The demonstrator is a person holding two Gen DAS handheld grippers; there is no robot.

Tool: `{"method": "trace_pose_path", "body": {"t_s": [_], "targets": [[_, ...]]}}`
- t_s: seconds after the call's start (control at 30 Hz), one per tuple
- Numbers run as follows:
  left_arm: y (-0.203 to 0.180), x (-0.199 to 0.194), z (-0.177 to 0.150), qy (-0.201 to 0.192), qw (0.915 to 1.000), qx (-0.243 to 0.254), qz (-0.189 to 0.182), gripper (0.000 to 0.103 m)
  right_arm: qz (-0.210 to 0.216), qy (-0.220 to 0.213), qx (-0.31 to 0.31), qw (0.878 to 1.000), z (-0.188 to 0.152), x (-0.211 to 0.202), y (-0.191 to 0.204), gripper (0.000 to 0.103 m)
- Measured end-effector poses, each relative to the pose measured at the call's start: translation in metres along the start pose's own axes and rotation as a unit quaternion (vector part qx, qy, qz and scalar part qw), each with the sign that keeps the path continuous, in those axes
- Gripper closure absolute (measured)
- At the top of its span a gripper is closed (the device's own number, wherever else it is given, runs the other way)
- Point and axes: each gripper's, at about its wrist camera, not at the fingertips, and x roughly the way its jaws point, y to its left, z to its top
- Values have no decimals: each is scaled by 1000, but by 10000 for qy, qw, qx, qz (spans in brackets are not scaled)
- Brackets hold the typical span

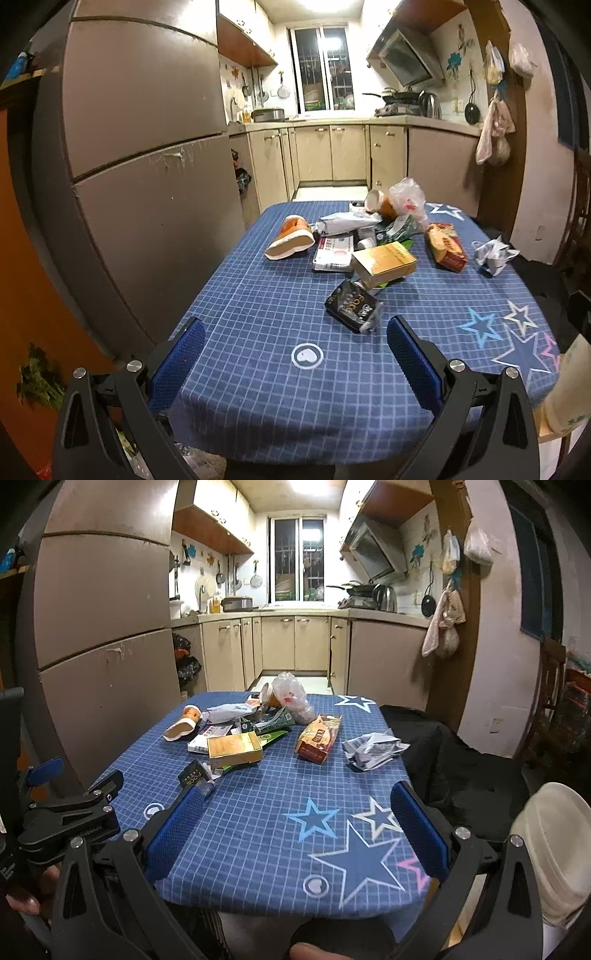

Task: Collect trash
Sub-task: 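Reach the left tool toward the black snack bag on the table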

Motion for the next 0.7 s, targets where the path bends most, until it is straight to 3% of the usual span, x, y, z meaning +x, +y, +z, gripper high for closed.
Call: {"method": "trace_pose_path", "body": {"t_s": [0.33,0.47,0.7], "targets": [[-3,79,-18,435,9964,329,-655,5,60,415,4,9991,8,73,-7,5],[-15,104,-11,648,9930,159,-980,5,44,518,76,9986,10,94,-13,5],[-44,166,4,1222,9861,-328,-1078,5,-4,564,90,9984,13,113,-21,5]]}}
